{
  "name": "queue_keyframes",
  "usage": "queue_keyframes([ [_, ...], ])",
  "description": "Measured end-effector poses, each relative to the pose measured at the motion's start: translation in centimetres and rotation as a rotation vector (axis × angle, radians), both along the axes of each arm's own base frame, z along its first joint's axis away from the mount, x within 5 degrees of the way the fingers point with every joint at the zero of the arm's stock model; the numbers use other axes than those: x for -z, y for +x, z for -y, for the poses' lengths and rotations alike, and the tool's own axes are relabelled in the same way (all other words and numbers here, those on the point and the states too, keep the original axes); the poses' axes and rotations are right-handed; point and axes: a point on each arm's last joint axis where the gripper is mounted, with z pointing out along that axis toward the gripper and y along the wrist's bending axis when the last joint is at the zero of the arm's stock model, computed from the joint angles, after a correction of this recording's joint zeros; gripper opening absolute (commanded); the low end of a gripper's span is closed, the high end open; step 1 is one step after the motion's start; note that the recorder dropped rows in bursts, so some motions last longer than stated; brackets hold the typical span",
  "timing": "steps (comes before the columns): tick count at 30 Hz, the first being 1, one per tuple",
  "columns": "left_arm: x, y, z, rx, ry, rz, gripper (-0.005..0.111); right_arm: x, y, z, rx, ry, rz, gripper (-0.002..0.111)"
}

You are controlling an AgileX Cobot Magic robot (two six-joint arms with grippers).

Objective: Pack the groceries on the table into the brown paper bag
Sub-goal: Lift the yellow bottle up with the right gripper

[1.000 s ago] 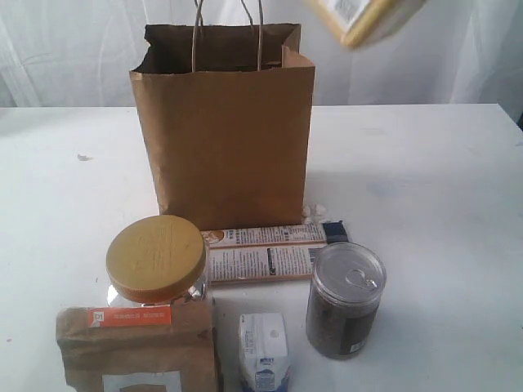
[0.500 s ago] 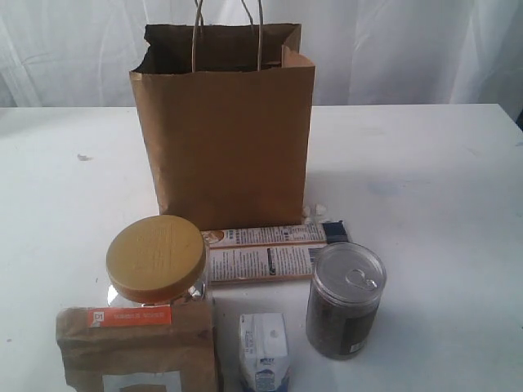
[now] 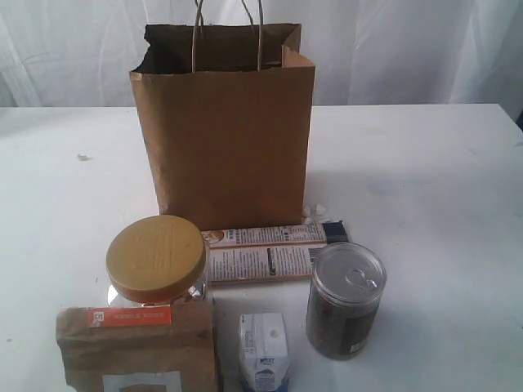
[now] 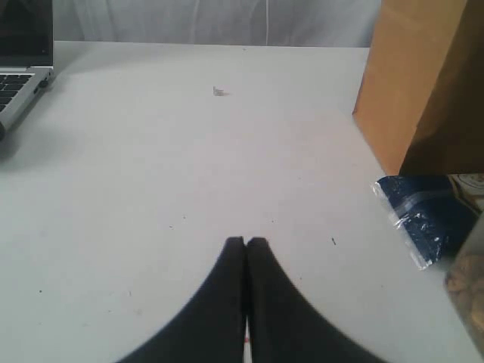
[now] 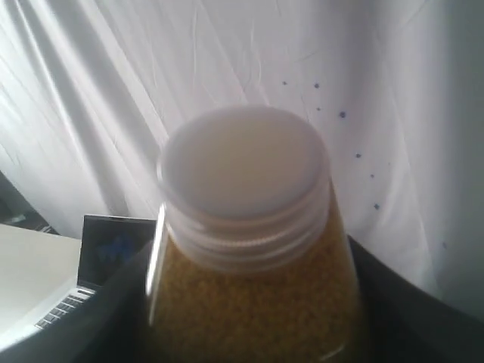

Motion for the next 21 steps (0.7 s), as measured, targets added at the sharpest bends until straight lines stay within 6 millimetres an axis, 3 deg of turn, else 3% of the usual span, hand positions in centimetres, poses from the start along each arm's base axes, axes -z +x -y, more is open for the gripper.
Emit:
queue_keyframes([
  [6, 0.0, 0.0, 0.0, 0.0, 0.0, 0.0, 0.0, -0.7, -1.4, -0.2, -0.079, -0.02, 0.097, 0.0],
  [11, 0.0, 0.0, 0.0, 0.0, 0.0, 0.0, 0.0, 1.6, -0.1, -0.8, -0.099, 0.006, 0.044, 0.0],
  [21, 0.0, 0.0, 0.0, 0.0, 0.0, 0.0, 0.0, 2.6, 1.3, -0.8, -0.046, -0.068, 0.099, 0.0],
])
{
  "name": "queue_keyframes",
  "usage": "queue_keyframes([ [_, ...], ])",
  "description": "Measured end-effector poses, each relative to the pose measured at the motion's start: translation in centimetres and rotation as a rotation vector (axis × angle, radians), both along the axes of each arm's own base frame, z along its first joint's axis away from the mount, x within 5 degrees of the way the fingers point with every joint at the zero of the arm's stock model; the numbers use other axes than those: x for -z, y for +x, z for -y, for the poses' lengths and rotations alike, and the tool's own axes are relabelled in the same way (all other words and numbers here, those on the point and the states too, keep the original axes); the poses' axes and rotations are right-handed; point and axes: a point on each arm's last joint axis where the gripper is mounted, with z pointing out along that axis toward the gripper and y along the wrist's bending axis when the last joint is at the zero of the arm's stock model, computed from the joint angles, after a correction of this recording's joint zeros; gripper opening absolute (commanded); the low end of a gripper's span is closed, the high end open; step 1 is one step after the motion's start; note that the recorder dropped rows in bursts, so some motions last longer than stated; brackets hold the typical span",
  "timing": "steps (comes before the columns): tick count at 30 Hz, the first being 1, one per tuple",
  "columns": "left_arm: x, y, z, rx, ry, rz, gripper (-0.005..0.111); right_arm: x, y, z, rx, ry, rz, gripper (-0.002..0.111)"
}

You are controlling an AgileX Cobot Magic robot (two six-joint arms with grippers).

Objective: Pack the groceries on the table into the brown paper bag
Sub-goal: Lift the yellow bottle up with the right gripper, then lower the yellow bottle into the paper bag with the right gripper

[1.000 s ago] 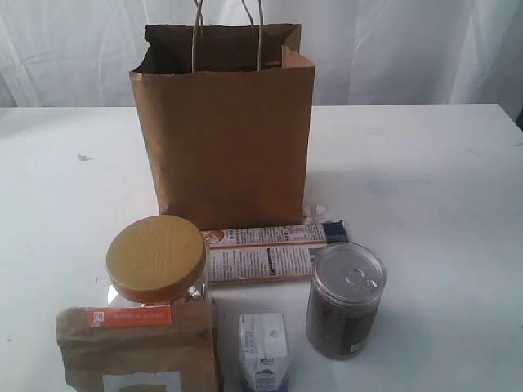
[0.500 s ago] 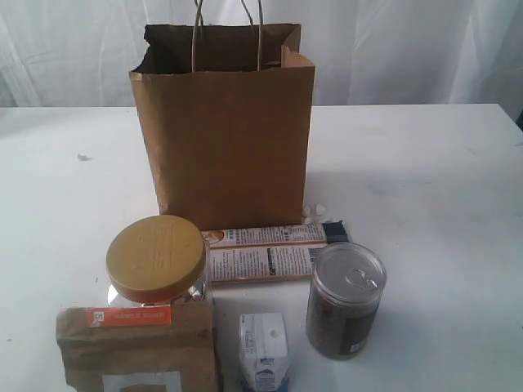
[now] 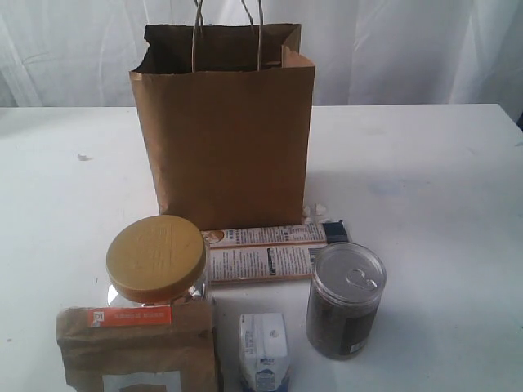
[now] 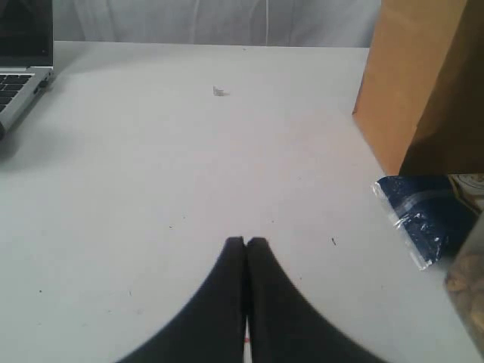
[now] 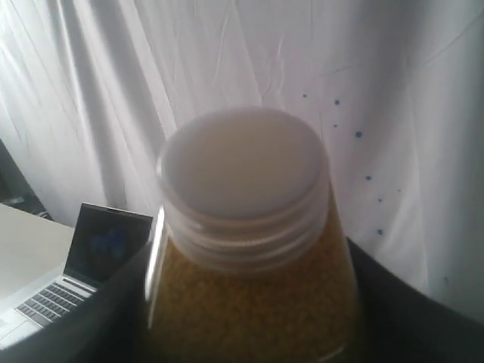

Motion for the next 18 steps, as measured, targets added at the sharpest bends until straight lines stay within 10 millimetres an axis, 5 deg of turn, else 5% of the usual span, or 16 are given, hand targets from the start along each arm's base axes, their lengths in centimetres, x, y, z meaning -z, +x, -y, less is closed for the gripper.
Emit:
queue_keyframes([
  [10, 0.0, 0.0, 0.0, 0.0, 0.0, 0.0, 0.0, 5.2, 3.8, -1.8, -0.058, -0.006, -0.149, 0.0],
  [18, 0.0, 0.0, 0.0, 0.0, 0.0, 0.0, 0.0, 5.6, 4.2, -2.3, -0.097, -0.004, -0.104, 0.0],
])
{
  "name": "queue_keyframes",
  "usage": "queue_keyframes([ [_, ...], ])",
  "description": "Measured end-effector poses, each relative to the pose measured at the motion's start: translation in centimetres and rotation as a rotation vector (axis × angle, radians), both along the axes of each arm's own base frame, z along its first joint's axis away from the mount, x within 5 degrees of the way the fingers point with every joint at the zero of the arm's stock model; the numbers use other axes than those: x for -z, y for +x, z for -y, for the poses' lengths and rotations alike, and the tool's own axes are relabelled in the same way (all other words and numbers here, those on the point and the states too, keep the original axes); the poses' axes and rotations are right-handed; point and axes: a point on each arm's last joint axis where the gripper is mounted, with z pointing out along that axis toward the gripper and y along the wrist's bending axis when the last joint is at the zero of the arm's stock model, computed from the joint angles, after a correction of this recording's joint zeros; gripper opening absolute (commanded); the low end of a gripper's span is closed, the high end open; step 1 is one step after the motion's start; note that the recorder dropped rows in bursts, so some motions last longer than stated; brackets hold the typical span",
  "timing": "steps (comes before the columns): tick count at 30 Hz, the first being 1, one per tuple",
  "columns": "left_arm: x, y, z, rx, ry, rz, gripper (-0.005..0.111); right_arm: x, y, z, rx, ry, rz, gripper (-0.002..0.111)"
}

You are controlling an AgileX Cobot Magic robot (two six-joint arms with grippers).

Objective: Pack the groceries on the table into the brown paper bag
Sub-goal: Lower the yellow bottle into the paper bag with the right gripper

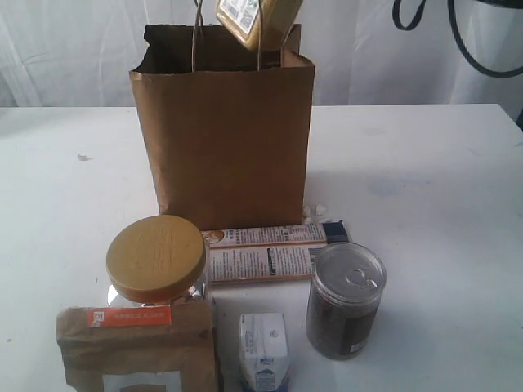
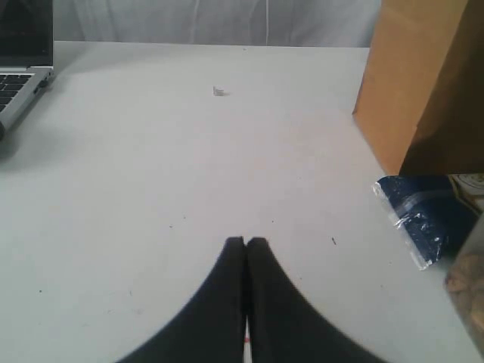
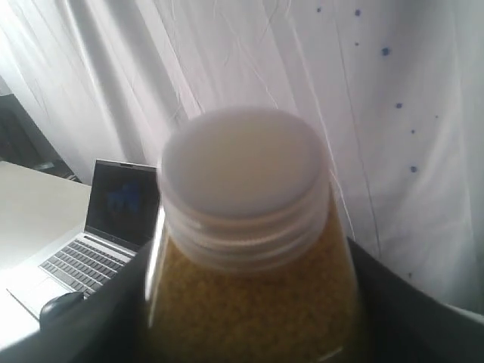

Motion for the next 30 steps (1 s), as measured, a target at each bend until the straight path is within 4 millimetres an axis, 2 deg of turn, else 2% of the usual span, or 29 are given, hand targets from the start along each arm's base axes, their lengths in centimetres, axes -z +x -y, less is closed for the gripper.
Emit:
queue_keyframes([
  [14, 0.0, 0.0, 0.0, 0.0, 0.0, 0.0, 0.0, 0.1, 0.6, 0.7, 0.096, -0.042, 0.026, 0.0],
  [19, 0.0, 0.0, 0.0, 0.0, 0.0, 0.0, 0.0, -0.1, -0.1, -0.1, -0.013, -0.004, 0.013, 0.0],
  [24, 0.0, 0.0, 0.0, 0.0, 0.0, 0.0, 0.0, -0.2, -1.1, -0.9, -0.156, -0.034, 0.08, 0.0],
  [30, 0.0, 0.0, 0.0, 0.0, 0.0, 0.0, 0.0, 0.4, -0.1, -0.5, -0.057, -0.066, 0.076, 0.0],
])
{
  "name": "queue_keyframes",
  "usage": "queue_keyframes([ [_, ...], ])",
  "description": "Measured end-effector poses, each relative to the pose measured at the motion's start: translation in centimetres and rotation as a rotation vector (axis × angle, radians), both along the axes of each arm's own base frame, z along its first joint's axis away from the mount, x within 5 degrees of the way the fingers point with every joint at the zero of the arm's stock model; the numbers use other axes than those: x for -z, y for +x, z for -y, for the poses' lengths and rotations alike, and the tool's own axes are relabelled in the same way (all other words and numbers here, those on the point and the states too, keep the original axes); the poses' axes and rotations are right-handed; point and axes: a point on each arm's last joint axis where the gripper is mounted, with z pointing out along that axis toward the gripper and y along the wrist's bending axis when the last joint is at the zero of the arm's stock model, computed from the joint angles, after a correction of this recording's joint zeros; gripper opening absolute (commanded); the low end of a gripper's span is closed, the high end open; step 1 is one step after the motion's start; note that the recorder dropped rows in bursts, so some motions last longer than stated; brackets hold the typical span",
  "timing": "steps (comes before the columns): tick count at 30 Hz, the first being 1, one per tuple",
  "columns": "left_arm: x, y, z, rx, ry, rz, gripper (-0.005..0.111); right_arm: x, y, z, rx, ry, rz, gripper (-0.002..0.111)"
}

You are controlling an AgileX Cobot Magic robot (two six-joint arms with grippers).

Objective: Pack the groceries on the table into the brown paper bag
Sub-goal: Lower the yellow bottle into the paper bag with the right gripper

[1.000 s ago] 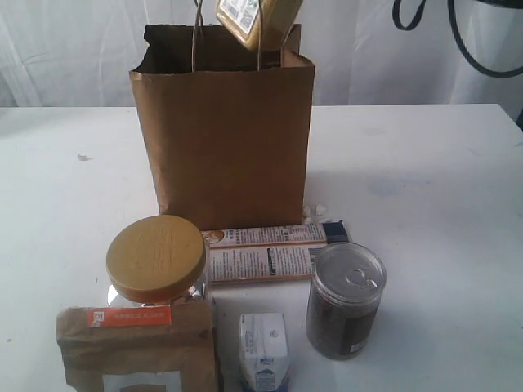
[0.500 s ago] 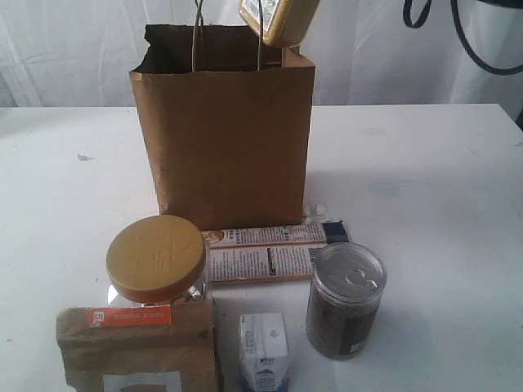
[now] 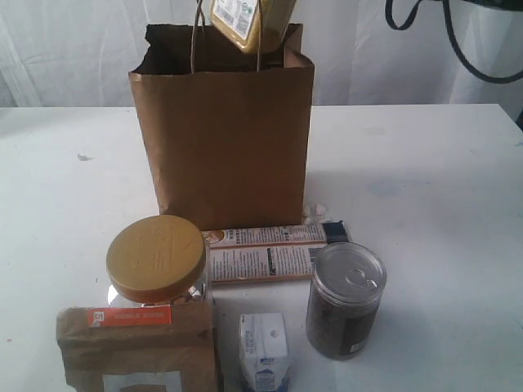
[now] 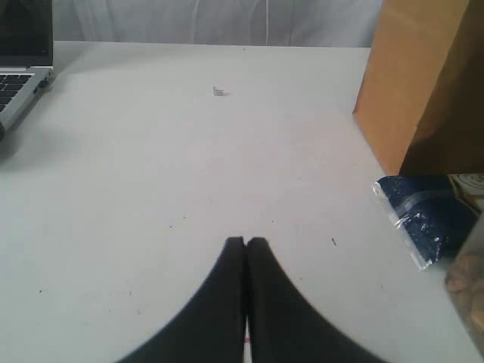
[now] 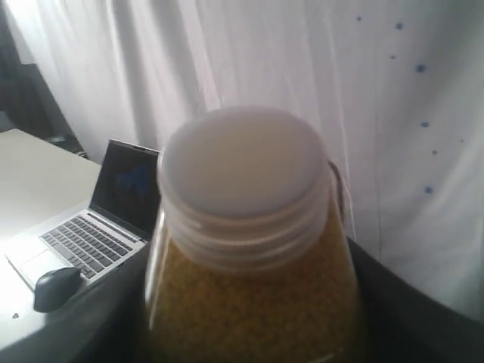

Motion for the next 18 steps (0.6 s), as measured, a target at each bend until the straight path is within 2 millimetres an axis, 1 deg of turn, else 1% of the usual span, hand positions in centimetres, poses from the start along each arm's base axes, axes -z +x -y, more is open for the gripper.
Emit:
queue_keyframes([
  [3, 0.0, 0.0, 0.0, 0.0, 0.0, 0.0, 0.0, 1.0, 0.8, 0.0, 0.019, 0.003, -0.028, 0.0],
  [10, 0.0, 0.0, 0.0, 0.0, 0.0, 0.0, 0.0, 4.2, 2.7, -0.5, 0.034, -0.021, -0.105, 0.0],
  [13, 0.0, 0.0, 0.0, 0.0, 0.0, 0.0, 0.0, 5.0, 3.2, -0.5, 0.059, -0.035, -0.119, 0.0],
  [18, 0.0, 0.0, 0.0, 0.0, 0.0, 0.0, 0.0, 5.3, 3.5, -0.3, 0.098, -0.055, -0.12, 0.0],
])
